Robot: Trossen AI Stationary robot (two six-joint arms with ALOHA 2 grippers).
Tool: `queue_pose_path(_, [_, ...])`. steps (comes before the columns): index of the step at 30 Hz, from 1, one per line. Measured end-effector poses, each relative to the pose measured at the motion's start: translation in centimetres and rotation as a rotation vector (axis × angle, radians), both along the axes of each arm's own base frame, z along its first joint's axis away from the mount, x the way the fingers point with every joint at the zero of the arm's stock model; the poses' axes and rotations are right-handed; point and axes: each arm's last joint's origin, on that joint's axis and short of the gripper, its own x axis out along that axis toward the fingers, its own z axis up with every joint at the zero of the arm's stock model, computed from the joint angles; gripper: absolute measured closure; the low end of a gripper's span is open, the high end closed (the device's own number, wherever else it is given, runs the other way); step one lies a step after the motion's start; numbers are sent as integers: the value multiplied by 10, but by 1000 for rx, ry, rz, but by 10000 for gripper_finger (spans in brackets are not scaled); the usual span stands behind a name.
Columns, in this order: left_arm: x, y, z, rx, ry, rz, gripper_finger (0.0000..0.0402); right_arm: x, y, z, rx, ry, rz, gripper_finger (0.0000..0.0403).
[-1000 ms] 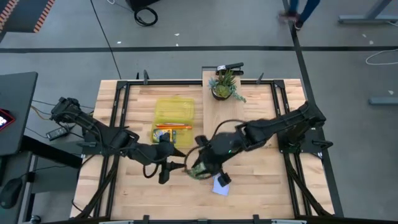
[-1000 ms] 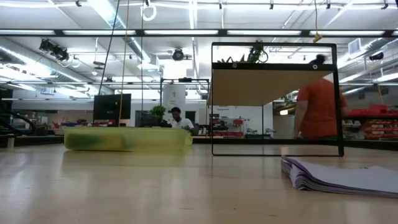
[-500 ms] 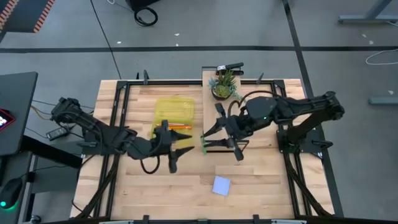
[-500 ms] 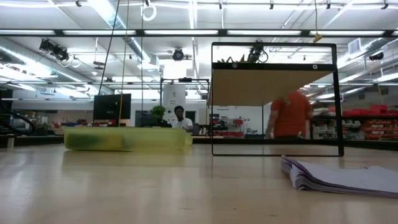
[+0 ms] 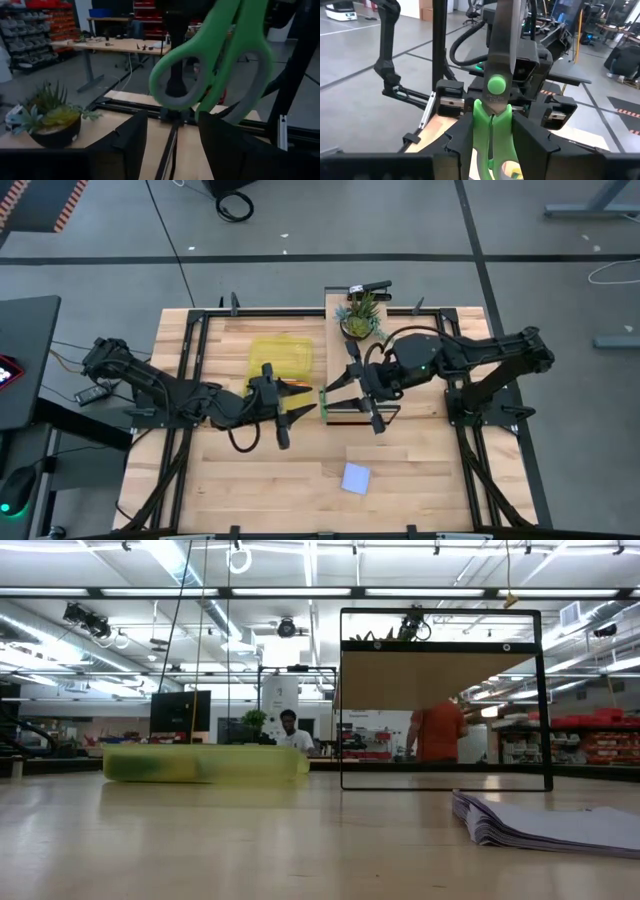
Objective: Pack school essentials
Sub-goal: Put the scissors into the supply box
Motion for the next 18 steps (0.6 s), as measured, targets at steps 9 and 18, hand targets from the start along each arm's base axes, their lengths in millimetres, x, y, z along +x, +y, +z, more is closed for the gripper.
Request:
queue_pose_path(9, [0, 0, 2, 59, 2, -11, 229, 2, -12, -1, -15, 4, -34, 273])
queue_pose_path(18, [1, 0, 5, 144, -5, -13, 229, 3, -13, -1, -21, 1, -32, 273])
